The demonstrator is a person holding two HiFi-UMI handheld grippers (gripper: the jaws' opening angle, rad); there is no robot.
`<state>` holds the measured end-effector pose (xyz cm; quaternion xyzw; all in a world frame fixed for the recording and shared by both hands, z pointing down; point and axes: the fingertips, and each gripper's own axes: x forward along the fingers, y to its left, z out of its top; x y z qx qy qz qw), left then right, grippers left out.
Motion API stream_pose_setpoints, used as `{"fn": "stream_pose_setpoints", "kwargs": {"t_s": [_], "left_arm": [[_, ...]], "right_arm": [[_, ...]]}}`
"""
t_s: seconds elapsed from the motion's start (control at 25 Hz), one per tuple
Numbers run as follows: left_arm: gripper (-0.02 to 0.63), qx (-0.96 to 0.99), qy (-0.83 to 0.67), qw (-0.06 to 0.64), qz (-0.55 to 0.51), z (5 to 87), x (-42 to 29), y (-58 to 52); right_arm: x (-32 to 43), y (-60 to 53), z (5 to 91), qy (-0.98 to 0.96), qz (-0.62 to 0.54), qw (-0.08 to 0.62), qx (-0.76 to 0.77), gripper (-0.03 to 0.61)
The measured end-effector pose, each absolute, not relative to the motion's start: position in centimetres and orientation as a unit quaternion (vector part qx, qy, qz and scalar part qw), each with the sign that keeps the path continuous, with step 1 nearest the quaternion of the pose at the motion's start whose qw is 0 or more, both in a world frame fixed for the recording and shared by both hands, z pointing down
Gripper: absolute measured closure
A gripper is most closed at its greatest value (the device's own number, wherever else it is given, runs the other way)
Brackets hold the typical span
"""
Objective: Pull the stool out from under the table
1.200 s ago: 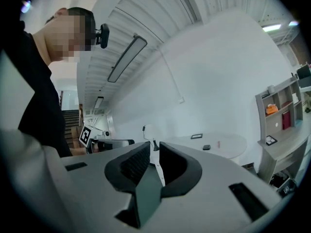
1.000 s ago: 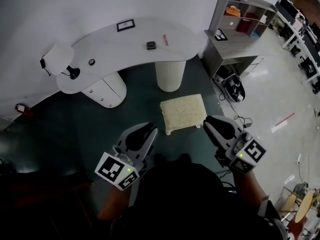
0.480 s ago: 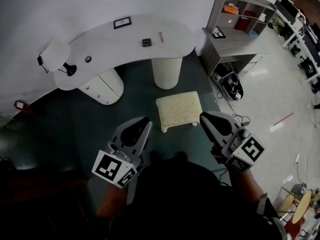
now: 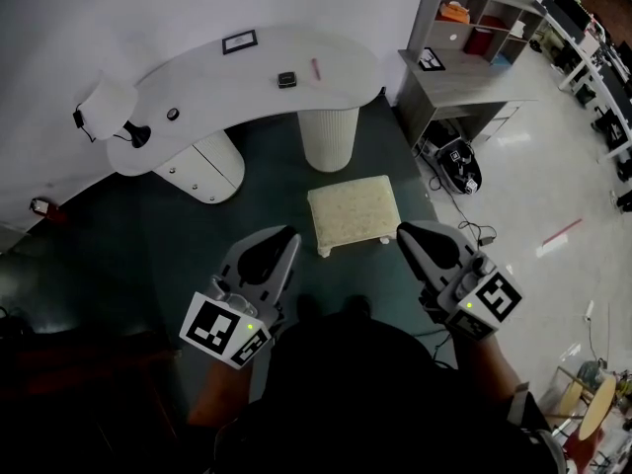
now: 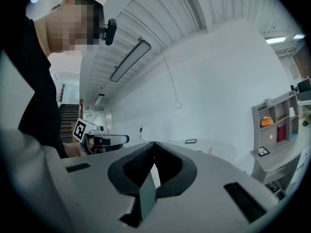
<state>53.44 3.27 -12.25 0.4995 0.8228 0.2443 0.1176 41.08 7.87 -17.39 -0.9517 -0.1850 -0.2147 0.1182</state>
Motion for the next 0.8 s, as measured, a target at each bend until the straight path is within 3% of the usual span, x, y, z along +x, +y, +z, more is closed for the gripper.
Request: {"fn": "stream_pose_setpoints", "kwargs": {"t_s": [0.8], "left_arm": [[0.583,0.511,0.810,0.112,0.264,-10.6,54.1,2.2]], "right_arm": [[41.4,7.2,-16.6,-0.184,-0.223,0.124,-0.949,0.561]]}}
